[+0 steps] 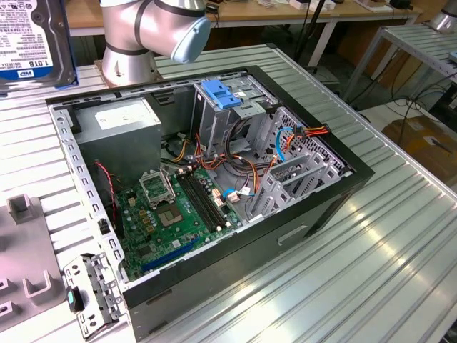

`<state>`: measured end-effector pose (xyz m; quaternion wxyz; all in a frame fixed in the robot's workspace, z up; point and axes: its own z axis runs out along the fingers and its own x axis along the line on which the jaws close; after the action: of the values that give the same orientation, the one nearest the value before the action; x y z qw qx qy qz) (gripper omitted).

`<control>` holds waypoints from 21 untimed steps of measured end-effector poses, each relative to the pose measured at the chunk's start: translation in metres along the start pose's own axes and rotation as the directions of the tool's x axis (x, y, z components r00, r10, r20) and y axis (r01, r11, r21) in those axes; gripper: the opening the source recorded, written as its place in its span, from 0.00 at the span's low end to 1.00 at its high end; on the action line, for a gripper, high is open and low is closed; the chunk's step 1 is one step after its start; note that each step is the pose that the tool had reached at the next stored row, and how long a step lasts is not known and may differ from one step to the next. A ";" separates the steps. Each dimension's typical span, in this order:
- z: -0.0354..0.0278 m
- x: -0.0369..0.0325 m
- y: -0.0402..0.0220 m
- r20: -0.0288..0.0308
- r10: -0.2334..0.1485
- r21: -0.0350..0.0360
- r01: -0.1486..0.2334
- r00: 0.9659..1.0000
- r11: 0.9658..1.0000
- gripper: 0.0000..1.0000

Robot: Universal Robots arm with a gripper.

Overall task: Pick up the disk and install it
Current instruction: 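Pick up the disk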

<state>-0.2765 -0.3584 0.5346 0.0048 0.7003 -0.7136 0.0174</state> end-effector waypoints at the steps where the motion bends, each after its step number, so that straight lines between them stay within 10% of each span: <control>1: 0.0001 0.0015 -0.0002 0.000 0.000 0.000 0.000 1.000 1.000 0.36; 7: 0.0012 0.0174 -0.0010 0.007 0.000 0.000 0.000 1.000 1.000 0.36; 11: 0.0025 0.0336 -0.0022 0.047 0.001 -0.001 -0.001 0.999 1.000 0.36; 21: 0.0035 0.0402 -0.0367 0.051 0.001 -0.001 -0.001 0.999 1.000 0.36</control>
<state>-0.2405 -0.3993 0.5330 -0.0132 0.7002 -0.7138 -0.0009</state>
